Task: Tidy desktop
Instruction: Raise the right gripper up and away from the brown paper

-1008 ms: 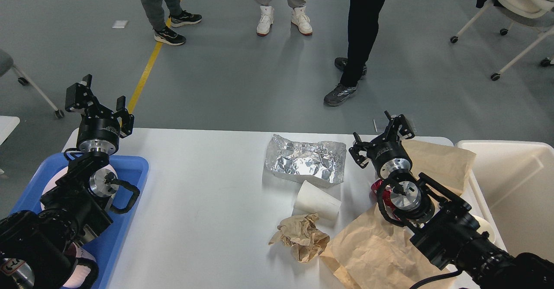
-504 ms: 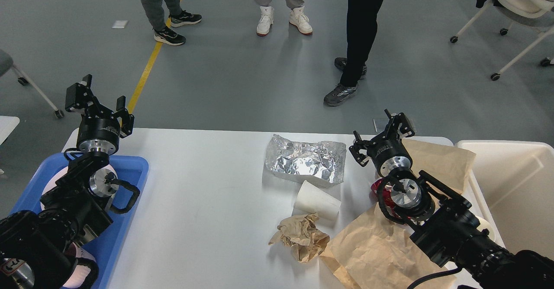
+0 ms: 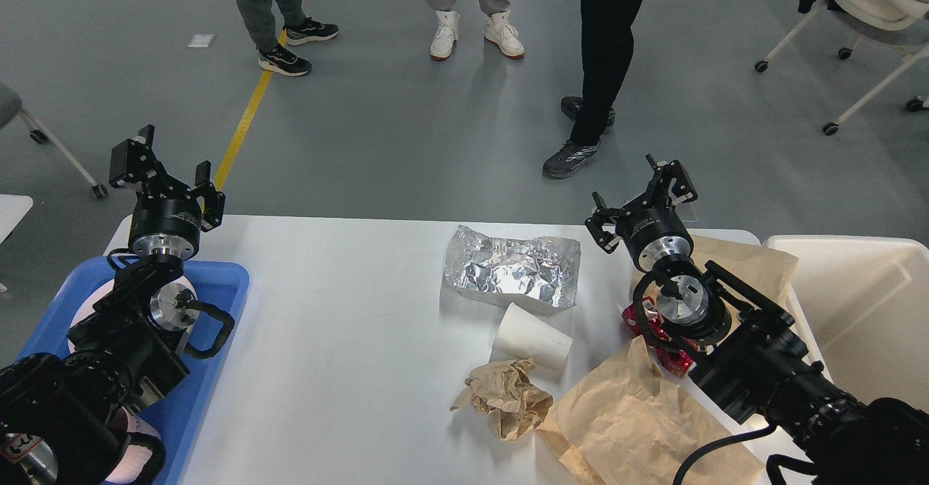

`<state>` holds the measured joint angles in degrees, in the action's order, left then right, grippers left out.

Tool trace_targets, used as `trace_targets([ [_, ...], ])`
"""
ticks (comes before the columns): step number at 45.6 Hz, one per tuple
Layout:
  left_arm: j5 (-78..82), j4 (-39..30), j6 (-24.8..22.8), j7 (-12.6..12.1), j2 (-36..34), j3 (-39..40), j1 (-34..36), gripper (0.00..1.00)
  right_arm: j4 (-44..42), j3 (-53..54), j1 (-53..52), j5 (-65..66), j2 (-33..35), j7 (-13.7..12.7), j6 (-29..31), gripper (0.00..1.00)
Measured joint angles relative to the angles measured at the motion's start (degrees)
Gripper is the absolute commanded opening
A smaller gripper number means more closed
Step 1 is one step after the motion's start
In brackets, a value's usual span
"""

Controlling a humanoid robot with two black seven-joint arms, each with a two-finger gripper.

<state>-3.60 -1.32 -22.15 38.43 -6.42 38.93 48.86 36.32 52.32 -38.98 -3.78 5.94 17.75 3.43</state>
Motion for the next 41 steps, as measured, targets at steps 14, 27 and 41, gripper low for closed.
trace_targets([
  [14, 0.0, 0.0, 0.0, 2.7, 0.1, -0.1, -0.1, 0.96, -0.2, 0.0, -0.3, 0.0, 0.6, 0.0, 0.0, 1.0],
  [27, -0.1, 0.0, 0.0, 5.1, 0.2, -0.1, -0.3, 0.96, -0.4, 0.0, -0.4, 0.0, 1.0, 0.0, 0.0, 1.0],
  [41, 0.0, 0.0, 0.0, 5.4, 0.2, -0.1, -0.4, 0.96, -0.2, 0.2, -1.5, 0.0, 3.9, 0.0, 0.0, 1.0],
])
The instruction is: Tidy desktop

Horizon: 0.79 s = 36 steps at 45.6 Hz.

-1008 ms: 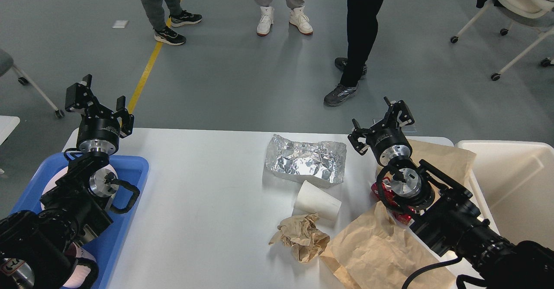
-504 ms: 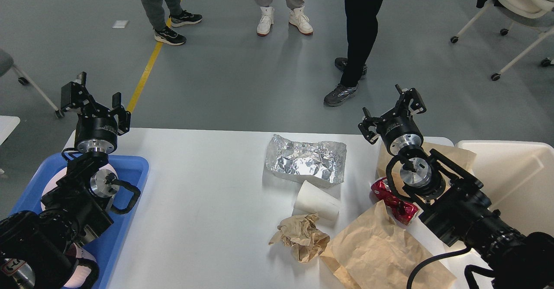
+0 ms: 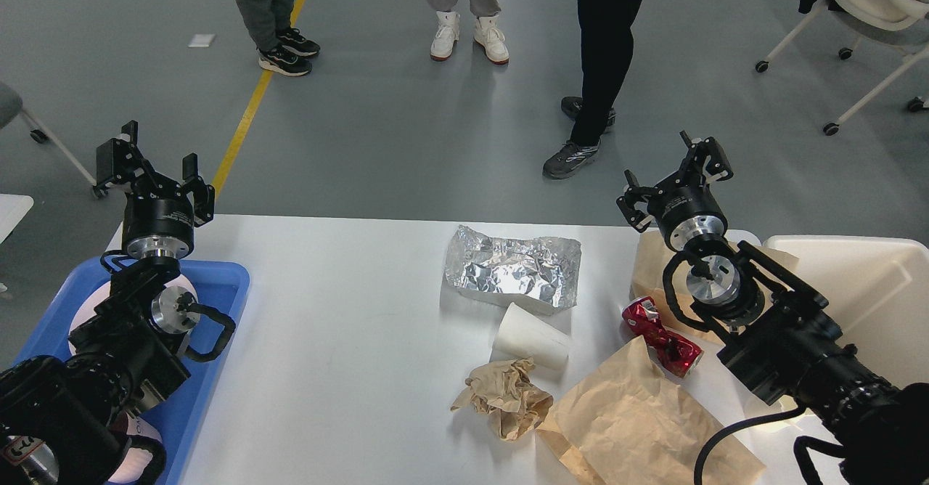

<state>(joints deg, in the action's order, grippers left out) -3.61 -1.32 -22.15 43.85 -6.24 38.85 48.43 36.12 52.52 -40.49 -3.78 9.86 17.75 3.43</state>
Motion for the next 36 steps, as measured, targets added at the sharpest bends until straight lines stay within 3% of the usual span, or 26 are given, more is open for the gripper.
trace_targets([
  [25, 0.0, 0.0, 0.0, 0.0, 0.0, 0.0, 0.0, 0.96, 1.9, -2.4, -3.0, 0.4, 8.0, 0.5, 0.2, 1.0],
  [36, 0.0, 0.0, 0.0, 0.0, 0.0, 0.0, 0.0, 0.96, 5.9, -17.2, -7.7, 4.0, 17.5, 0.3, 1.8, 1.0],
])
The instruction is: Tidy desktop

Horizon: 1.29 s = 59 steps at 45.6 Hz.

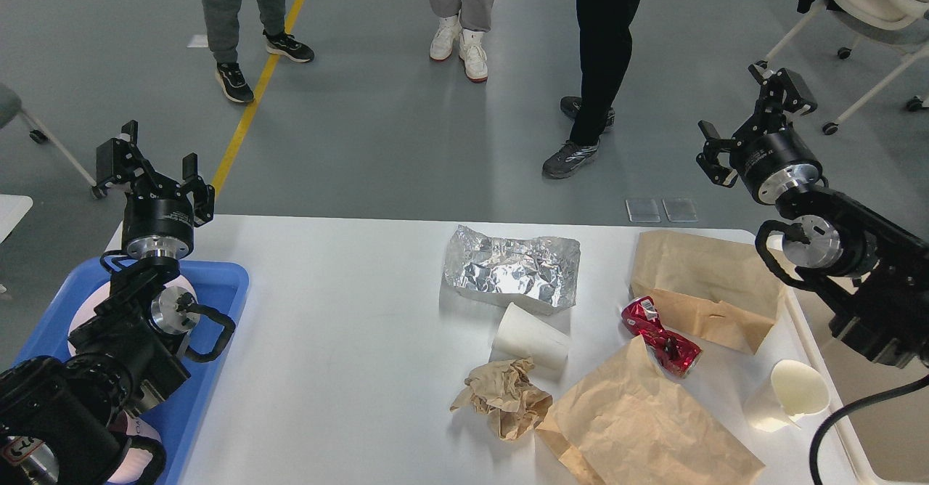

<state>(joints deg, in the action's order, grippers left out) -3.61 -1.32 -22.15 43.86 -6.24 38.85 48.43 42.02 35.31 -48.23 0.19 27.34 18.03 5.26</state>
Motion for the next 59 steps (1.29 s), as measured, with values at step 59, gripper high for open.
trace_targets([
  [59, 0.0, 0.0, 0.0, 0.0, 0.0, 0.0, 0.0, 0.96, 17.1, -113.4, -57.4, 1.8, -14.3, -8.5, 36.7, 1.0],
])
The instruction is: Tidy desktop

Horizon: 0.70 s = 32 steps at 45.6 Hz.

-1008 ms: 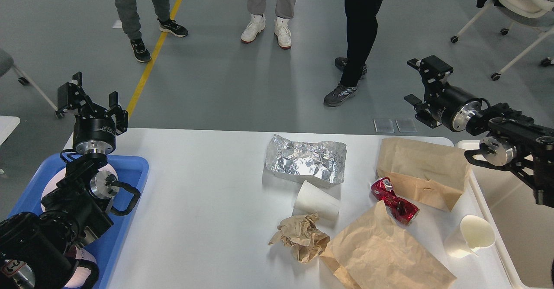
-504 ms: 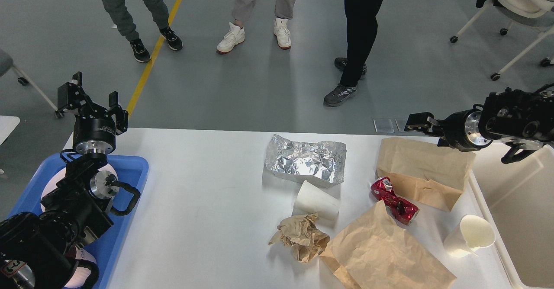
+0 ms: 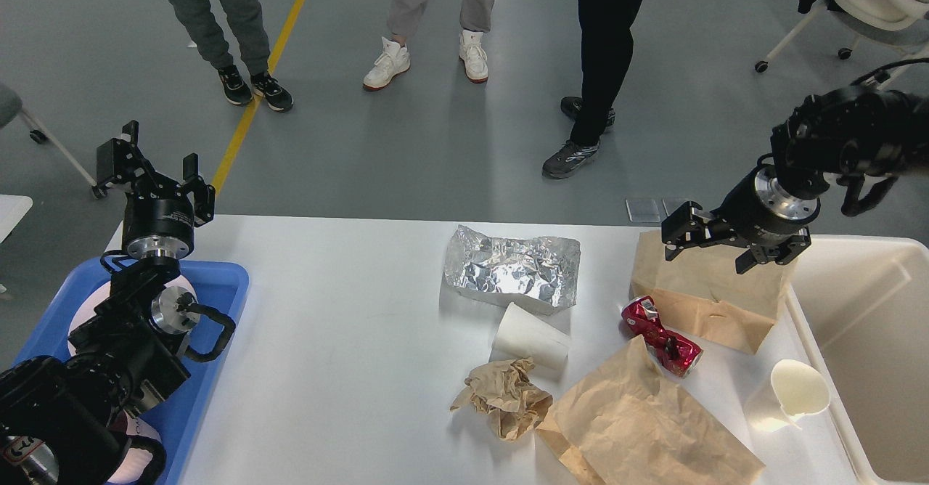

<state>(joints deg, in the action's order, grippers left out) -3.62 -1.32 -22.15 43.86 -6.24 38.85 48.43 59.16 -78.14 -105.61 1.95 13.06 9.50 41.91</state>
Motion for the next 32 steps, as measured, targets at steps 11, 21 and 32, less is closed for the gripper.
trace_targets([
  [11, 0.0, 0.0, 0.0, 0.0, 0.0, 0.0, 0.0, 0.96, 4.3, -0.4, -11.1, 0.0, -1.6, 0.0, 12.5, 1.0],
  [21, 0.0, 0.0, 0.0, 0.0, 0.0, 0.0, 0.0, 0.96, 5.4, -1.8, -16.0, 0.3, -1.5, -0.2, 13.1, 1.0],
  [32, 0.0, 0.0, 0.0, 0.0, 0.0, 0.0, 0.0, 0.96, 4.4, -2.8, -9.3, 0.8, 4.0, -0.3, 12.9, 1.0],
])
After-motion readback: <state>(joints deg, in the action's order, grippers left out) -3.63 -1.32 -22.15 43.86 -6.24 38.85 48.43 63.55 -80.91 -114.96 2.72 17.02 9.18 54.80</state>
